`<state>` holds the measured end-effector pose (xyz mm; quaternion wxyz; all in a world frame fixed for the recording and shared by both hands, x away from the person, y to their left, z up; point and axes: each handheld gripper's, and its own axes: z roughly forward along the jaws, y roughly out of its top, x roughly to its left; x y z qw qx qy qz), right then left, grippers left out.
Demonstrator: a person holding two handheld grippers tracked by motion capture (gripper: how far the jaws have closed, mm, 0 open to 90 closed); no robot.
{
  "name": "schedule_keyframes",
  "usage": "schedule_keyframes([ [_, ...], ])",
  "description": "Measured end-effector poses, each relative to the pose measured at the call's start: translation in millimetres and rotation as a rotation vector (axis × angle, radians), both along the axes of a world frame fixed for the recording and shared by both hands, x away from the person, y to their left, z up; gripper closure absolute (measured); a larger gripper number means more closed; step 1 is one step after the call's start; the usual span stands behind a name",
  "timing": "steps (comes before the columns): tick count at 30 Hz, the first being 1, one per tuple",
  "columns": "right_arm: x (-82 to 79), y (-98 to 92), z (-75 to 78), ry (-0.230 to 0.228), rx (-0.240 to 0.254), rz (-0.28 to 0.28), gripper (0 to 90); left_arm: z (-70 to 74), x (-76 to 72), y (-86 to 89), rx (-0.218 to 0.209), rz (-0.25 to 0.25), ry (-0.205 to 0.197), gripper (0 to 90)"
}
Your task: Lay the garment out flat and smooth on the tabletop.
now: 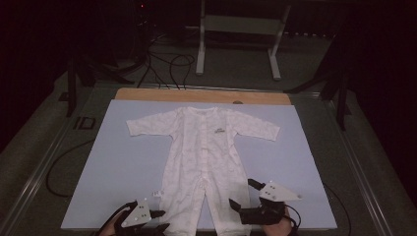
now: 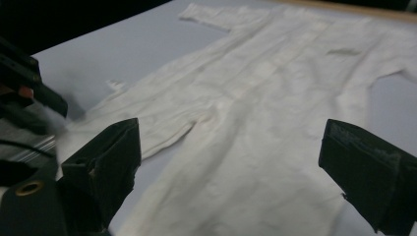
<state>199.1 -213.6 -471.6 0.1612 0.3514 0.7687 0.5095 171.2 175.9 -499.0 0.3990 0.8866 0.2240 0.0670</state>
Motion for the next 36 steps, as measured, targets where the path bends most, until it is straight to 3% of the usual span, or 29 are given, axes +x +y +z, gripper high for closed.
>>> schedule_keyframes([
  [1,2.8,-4.9,0.8,-0.019,0.001,-0.020,9.0,4.5,4.3,3.5,-0.036,0.021,-0.005,47.0],
  [5,15.0,-26.0,-0.3,-0.058,0.011,-0.037,9.0,10.6,14.6,7.3,-0.064,0.059,-0.023,31.9],
  [9,27.7,-46.1,-8.8,-0.050,0.011,-0.015,9.0,14.4,29.2,12.5,-0.102,0.098,-0.045,17.8],
  [11,30.5,-52.2,-12.0,-0.051,0.014,-0.013,9.0,15.1,36.5,16.0,-0.125,0.114,-0.042,13.6],
  [14,34.8,-62.1,-16.9,-0.044,0.010,-0.009,9.0,13.9,49.0,22.9,-0.144,0.133,-0.034,0.1],
  [22,38.9,-78.6,-21.3,-0.046,0.028,-0.011,9.0,6.9,61.3,53.1,-0.180,0.268,-0.064,0.0],
  [29,39.9,-87.5,-24.1,-0.028,0.018,-0.011,9.0,6.8,62.3,72.4,-0.193,0.311,-0.080,0.0],
  [36,43.2,-83.6,-28.1,0.008,0.001,0.026,9.0,5.7,61.8,83.2,-0.216,0.339,-0.088,0.0],
])
